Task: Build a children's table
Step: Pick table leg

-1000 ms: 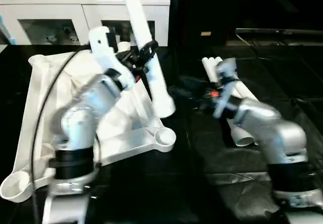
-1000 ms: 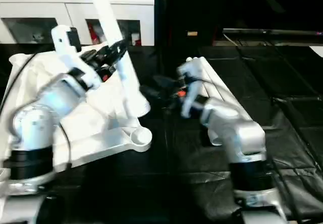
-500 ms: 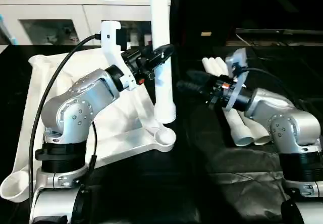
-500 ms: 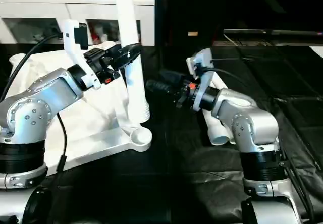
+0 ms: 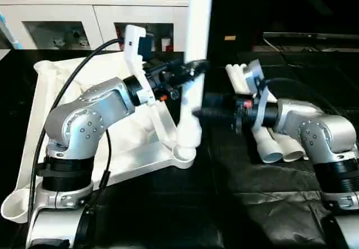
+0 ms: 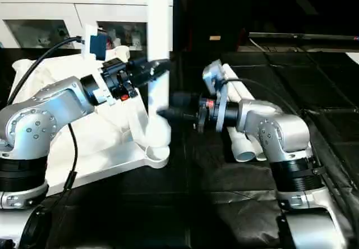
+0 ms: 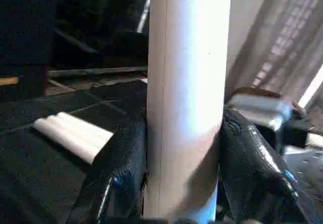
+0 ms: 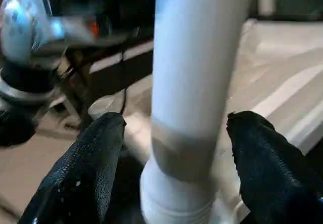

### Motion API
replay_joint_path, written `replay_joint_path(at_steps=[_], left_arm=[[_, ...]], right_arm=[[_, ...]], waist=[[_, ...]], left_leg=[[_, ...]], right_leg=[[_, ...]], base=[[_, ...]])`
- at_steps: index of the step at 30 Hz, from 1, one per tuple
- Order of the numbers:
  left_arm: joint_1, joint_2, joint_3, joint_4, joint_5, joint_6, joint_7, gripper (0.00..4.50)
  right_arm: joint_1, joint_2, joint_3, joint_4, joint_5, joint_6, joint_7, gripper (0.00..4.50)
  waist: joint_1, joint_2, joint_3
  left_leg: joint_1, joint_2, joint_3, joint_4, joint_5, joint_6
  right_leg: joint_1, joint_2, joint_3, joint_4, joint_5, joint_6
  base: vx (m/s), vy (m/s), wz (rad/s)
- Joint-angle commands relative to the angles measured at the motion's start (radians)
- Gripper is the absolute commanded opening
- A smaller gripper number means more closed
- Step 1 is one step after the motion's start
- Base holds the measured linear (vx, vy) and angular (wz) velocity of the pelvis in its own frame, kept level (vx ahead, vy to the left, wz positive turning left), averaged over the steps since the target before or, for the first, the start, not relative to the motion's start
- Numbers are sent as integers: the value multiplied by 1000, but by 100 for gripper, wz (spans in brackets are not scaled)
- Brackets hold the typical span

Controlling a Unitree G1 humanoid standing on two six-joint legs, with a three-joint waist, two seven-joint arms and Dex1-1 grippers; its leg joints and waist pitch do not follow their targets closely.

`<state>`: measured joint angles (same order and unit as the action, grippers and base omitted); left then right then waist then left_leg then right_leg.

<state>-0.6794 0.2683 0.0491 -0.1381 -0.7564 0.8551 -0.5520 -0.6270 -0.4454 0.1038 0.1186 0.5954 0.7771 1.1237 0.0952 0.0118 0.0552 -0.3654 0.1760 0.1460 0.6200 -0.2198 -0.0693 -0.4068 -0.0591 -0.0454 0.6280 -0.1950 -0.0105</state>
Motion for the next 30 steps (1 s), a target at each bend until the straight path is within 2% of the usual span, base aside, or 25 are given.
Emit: replay_joint_path(at_steps=[1, 2, 4, 12, 14, 16, 26, 30], left_arm=[[-25, 6, -11, -27, -17, 13, -16, 183], [-23, 4, -12, -31, -27, 15, -23, 183], [-22, 4, -15, -36, -30, 15, -26, 183], [-23, 5, -41, -71, -56, 43, -64, 183], [-23, 7, -48, -75, -59, 45, -68, 183], [-23, 6, -50, -76, -60, 45, -67, 183], [-32, -14, -53, -77, -61, 49, -66, 183], [-34, -22, -55, -80, -75, 50, -58, 183]], right_arm=[[4, -10, 17, -22, 2, 4, 24, 344], [5, -10, 21, -23, 3, 14, 30, 344], [6, -10, 25, -23, 0, 18, 31, 344], [0, -5, 39, -11, 0, 26, 34, 344], [2, -3, 43, -13, -2, 26, 34, 311], [3, -2, 44, -14, 0, 27, 35, 308], [19, 2, 60, -28, 3, 41, 40, 212], [22, 6, 64, -27, 1, 44, 39, 197]], waist=[[5, -9, -71], [4, -18, -71], [6, -12, -71], [9, -11, -71], [9, -10, -70], [10, -10, -71], [11, -11, -72], [12, -10, -72]], left_leg=[[-3, 34, 1, -62, 10, 44], [-3, 33, 3, -63, 9, 44], [-3, 34, 2, -62, 13, 41], [-3, 33, 2, -62, 9, 36], [-3, 33, 2, -63, 2, 32], [-3, 33, 2, -63, 4, 30], [-3, 33, 1, -62, 10, 32], [-3, 33, 1, -62, 7, 30]], right_leg=[[71, -68, 41, -56, -32, -263], [73, -68, 41, -58, -39, -260], [71, -69, 41, -56, -42, -259], [71, -68, 41, -57, -54, -251], [70, -67, 41, -58, -65, -247], [71, -67, 41, -57, -62, -246], [71, -67, 41, -56, -50, -245], [71, -67, 41, -57, -54, -245]], base=[[0, 0, 0], [0, 0, 0], [0, 0, 0], [0, 0, 0], [0, 0, 0], [0, 0, 0], [0, 0, 0], [0, 0, 0]])
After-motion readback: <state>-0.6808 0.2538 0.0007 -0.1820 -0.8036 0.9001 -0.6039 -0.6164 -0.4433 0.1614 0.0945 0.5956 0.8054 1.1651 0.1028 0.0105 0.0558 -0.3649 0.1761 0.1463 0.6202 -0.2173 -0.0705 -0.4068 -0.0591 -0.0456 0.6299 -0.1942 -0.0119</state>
